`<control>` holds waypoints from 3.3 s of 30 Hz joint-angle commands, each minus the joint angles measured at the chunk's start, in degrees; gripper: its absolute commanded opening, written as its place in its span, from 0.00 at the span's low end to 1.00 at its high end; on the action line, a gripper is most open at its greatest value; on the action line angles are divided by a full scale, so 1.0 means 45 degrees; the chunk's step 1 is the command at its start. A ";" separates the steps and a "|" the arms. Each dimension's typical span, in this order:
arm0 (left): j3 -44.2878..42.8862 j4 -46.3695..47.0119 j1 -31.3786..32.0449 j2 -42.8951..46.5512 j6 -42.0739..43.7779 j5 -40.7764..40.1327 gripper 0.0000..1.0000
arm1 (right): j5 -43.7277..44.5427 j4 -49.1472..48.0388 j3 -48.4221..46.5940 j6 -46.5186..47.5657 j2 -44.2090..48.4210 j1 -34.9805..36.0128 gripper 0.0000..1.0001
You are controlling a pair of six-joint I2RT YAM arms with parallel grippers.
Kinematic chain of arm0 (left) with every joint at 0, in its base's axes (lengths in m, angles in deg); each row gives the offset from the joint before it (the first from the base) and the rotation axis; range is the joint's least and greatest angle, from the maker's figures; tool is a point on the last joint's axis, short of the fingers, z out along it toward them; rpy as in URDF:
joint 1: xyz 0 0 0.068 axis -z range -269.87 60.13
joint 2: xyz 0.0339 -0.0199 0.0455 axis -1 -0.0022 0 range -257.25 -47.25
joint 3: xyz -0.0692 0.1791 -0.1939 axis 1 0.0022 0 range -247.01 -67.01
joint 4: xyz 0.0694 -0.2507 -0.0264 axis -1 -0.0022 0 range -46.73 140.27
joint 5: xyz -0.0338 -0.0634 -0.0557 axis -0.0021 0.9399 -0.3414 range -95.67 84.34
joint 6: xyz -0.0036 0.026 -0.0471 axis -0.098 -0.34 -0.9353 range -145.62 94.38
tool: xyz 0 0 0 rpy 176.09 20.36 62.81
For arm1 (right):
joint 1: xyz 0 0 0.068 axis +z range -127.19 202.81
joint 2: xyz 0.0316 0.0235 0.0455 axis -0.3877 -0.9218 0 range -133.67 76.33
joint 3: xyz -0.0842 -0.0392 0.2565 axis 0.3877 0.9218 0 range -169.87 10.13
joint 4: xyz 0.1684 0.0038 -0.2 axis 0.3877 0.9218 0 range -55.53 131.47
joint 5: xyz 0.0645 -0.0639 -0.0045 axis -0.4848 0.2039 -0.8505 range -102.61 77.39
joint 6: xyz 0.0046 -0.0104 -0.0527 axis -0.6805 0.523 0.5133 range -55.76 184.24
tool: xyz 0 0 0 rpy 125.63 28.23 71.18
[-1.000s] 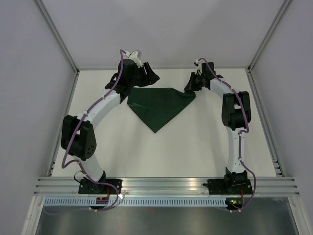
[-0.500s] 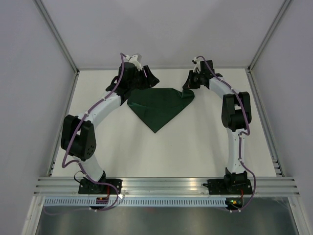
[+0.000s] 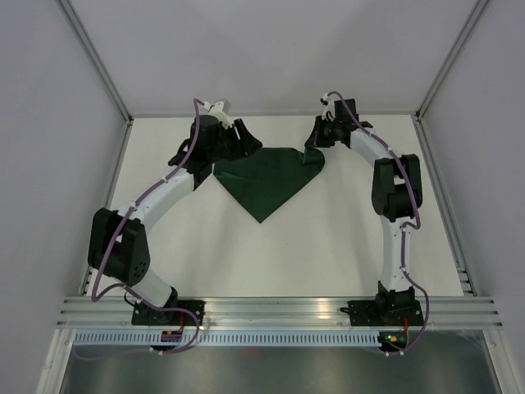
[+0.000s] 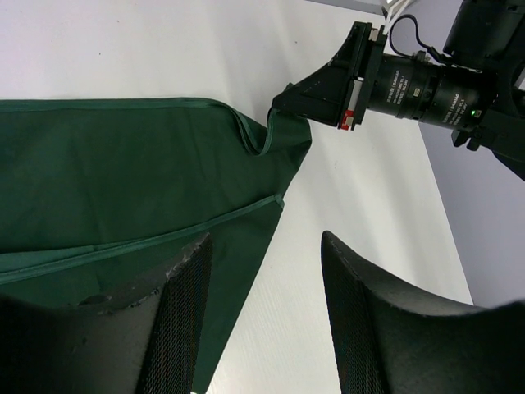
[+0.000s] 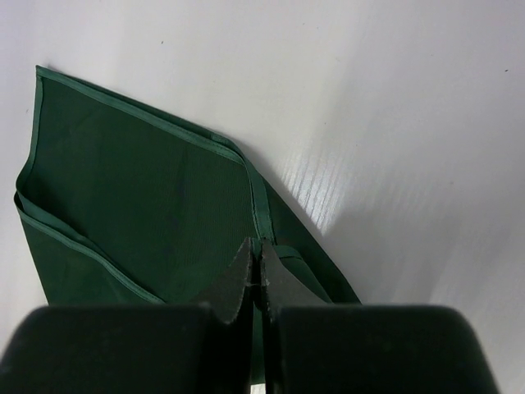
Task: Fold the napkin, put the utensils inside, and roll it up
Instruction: Fold the napkin at the center of the board.
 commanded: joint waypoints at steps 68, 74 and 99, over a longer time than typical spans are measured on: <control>0.3601 0.0304 0.0176 0.4220 -0.1822 -0.1409 0.62 | 0.0388 -0.0552 0.4638 0.1943 0.3725 0.5262 0.00; 0.3502 0.0304 0.0176 0.4201 -0.1939 -0.1604 0.62 | 0.0368 -0.0650 0.4697 0.1982 0.3471 0.5555 0.00; 0.2975 0.0402 0.0176 0.3517 -0.1978 -0.1545 0.62 | 0.0778 -0.0201 0.5302 0.2802 0.3119 0.6083 0.00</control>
